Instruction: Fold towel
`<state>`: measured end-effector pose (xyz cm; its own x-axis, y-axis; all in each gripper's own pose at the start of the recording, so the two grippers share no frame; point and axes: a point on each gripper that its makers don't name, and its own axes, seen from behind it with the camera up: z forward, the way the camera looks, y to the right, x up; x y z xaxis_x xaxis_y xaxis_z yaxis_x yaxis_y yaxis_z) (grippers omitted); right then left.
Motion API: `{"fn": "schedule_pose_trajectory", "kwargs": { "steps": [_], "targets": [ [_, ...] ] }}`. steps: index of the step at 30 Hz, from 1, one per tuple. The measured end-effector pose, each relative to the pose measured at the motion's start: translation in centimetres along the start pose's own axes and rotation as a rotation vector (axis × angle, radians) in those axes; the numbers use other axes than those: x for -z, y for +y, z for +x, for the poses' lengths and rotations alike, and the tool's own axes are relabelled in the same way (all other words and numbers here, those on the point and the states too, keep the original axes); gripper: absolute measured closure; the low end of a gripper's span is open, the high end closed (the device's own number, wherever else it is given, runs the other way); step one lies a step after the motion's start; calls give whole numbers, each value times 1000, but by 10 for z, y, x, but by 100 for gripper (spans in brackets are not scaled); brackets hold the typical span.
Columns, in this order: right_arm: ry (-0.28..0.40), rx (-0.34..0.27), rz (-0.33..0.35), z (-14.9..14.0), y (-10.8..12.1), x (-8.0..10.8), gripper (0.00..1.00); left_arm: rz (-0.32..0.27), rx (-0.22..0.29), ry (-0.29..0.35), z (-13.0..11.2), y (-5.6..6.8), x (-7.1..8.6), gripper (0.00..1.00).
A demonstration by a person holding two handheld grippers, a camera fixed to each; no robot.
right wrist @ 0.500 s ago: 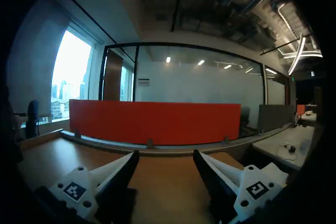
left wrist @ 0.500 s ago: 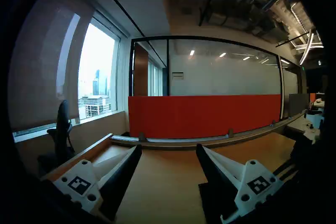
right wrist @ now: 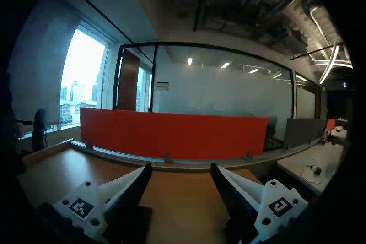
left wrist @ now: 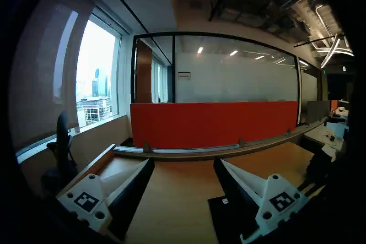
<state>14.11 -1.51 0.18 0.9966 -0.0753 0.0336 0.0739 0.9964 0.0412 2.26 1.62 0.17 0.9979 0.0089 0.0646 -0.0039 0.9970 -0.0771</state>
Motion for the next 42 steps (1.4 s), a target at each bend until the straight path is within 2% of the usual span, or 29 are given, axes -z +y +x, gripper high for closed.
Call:
{"fn": "schedule_pose_trajectory", "kwargs": {
  "steps": [5,9,17,21,29,42],
  "targets": [
    [-4,9,9,9,-1,-2,1,-21,-11,-6,8,2,-1,4],
    [-26,22,44,7,-9,-3,1,-60,-28,-25,6,9,-1,4],
    [-111,77,213,-12,-44,-3,1,-245,-71,-126,-18,43,3,4],
    [-140,80,287,-14,-58,-3,0,-310,-72,-168,-30,51,6,4],
    [-184,120,355,-29,-75,-2,0,-336,-79,-214,-47,50,9,4],
    [-280,178,457,-81,-108,15,0,-402,-92,-277,-92,72,28,4]
  ]
}}
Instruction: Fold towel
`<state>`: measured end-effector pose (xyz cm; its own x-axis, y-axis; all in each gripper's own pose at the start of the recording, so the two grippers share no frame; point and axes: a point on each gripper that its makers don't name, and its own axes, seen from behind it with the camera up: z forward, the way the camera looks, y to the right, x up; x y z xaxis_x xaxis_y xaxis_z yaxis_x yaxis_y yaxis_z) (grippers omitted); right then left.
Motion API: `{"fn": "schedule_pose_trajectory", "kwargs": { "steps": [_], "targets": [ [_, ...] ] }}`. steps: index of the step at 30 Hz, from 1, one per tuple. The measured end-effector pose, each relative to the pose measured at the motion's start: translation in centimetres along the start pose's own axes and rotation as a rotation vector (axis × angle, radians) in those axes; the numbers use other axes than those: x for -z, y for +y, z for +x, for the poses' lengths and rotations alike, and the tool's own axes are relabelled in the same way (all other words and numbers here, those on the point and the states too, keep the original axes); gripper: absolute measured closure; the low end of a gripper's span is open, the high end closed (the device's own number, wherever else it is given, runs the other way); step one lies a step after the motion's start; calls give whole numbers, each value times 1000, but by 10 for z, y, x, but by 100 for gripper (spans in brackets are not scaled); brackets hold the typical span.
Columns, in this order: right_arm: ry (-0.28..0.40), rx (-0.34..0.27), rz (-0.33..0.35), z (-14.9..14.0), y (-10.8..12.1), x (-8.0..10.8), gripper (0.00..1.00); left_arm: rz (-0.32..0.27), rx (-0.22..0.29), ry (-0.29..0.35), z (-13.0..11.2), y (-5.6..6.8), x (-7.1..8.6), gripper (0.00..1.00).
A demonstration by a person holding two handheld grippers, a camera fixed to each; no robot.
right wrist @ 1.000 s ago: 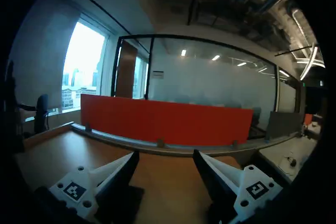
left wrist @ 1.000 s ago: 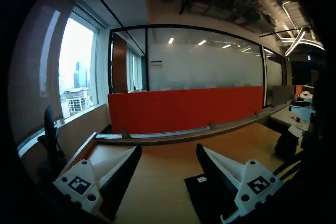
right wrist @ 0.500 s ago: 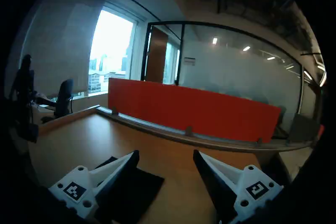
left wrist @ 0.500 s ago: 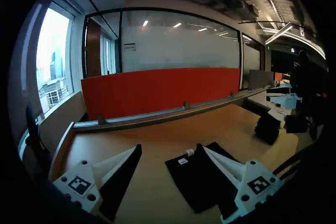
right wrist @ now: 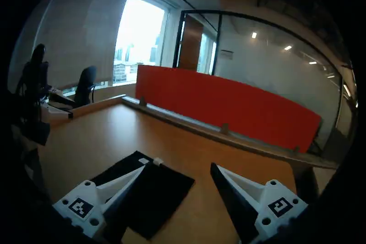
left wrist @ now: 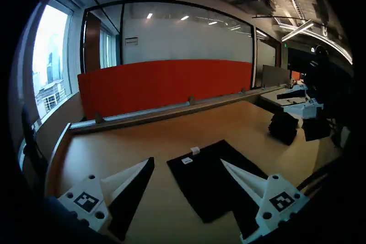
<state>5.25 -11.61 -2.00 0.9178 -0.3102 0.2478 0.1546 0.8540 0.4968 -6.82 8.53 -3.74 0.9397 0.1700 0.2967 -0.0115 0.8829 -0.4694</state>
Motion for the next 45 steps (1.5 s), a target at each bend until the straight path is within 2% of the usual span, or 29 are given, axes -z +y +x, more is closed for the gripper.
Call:
{"fn": "schedule_pose_trajectory", "kwargs": {
  "steps": [12,18,29,36,45],
  "targets": [
    [-80,3,40,-46,-21,-10,0,-47,-19,-66,-48,14,-12,4],
    [-122,3,64,-74,-31,-16,0,-88,-36,-105,-73,24,-19,4],
    [-214,32,134,-135,-56,-29,0,-167,-85,-201,-126,44,-41,4],
    [-288,37,168,-175,-70,-36,0,-198,-103,-257,-159,51,-57,4],
    [-368,38,205,-216,-83,-41,0,-220,-97,-329,-201,56,-68,4]
  ]
}}
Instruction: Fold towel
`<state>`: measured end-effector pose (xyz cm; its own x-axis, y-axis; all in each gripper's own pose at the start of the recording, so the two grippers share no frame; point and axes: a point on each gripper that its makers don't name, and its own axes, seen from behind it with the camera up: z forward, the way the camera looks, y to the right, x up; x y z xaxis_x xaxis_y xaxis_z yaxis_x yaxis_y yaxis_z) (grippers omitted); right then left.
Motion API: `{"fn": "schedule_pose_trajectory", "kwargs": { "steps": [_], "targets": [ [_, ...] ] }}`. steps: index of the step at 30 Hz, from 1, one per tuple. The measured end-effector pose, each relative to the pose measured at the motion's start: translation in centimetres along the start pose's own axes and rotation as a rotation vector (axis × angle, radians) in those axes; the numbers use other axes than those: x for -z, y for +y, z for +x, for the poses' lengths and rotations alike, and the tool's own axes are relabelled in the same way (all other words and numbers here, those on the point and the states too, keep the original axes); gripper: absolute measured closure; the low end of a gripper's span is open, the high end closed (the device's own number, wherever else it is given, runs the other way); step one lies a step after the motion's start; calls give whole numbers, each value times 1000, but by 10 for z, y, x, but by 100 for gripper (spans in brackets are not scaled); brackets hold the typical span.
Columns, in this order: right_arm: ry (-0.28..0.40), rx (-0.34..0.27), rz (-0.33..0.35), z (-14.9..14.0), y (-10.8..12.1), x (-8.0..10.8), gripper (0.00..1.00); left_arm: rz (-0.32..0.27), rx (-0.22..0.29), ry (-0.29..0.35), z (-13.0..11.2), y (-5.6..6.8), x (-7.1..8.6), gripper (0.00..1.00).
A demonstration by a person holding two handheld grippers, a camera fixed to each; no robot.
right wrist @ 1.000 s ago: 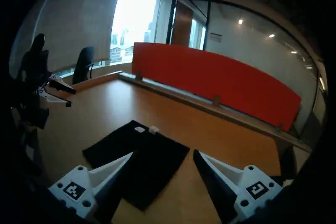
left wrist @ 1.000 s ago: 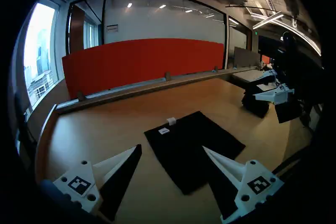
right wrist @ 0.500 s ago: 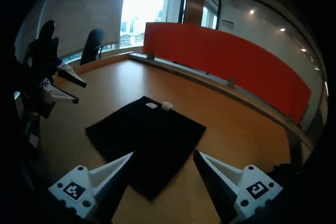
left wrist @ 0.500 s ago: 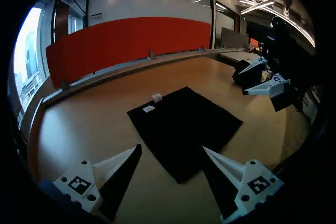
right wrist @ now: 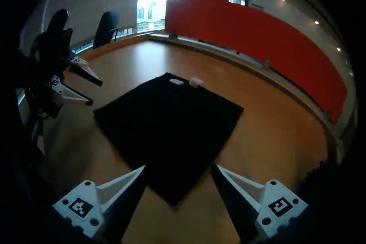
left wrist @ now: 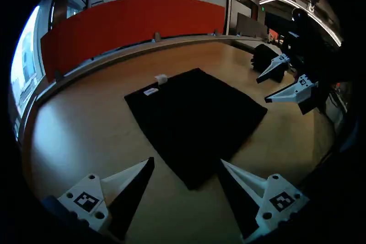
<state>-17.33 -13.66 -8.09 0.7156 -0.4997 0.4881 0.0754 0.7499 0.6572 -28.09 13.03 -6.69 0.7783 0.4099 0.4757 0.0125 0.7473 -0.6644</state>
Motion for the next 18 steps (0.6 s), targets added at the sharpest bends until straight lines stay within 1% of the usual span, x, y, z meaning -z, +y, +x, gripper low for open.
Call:
{"fn": "schedule_pose_trajectory", "kwargs": {
  "steps": [9,18],
  "targets": [
    [-61,6,25,-26,-3,-10,0,-33,-2,-70,-27,5,-14,4],
    [-104,24,43,-42,-2,-12,0,-48,-6,-119,-43,11,-21,4]
  ]
}}
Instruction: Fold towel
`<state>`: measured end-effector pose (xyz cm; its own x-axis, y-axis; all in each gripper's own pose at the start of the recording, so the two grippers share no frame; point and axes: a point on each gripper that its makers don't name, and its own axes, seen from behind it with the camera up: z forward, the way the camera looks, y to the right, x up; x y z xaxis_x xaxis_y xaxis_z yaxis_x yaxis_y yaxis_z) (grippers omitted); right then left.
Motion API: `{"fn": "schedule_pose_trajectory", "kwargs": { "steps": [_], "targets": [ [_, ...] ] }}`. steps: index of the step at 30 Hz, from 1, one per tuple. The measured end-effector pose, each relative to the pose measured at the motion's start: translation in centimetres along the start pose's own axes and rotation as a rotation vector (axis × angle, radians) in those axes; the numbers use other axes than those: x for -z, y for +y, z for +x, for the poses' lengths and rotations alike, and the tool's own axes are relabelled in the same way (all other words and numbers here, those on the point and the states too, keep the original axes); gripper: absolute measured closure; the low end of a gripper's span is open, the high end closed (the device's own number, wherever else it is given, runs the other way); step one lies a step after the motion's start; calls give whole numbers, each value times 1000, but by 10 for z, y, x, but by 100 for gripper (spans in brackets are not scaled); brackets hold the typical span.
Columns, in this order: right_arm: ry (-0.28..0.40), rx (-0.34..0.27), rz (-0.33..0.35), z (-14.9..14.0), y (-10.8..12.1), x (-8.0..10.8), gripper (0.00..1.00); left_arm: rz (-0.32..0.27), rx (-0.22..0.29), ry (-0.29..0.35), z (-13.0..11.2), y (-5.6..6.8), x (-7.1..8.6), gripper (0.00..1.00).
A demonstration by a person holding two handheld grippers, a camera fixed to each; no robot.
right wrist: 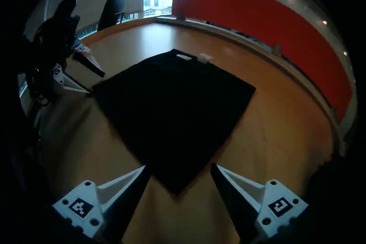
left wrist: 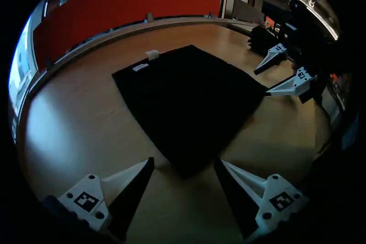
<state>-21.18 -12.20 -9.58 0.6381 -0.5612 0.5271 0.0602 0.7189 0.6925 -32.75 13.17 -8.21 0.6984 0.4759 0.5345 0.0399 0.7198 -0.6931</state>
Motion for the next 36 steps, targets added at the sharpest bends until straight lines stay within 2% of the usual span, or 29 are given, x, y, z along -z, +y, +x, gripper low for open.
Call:
{"fn": "schedule_pose_trajectory", "kwargs": {
  "steps": [8,18,24,36],
  "targets": [
    [-24,4,21,-8,-1,-1,4,1,-15,-24,-2,1,-4,4],
    [-33,-9,45,-10,-7,0,19,7,-62,-64,-5,3,-6,5],
    [-39,-35,49,-11,-8,-1,27,18,-52,-73,-5,1,-6,10],
    [-60,-37,47,-11,-9,0,28,32,-38,-93,-5,0,-5,16]
  ]
}}
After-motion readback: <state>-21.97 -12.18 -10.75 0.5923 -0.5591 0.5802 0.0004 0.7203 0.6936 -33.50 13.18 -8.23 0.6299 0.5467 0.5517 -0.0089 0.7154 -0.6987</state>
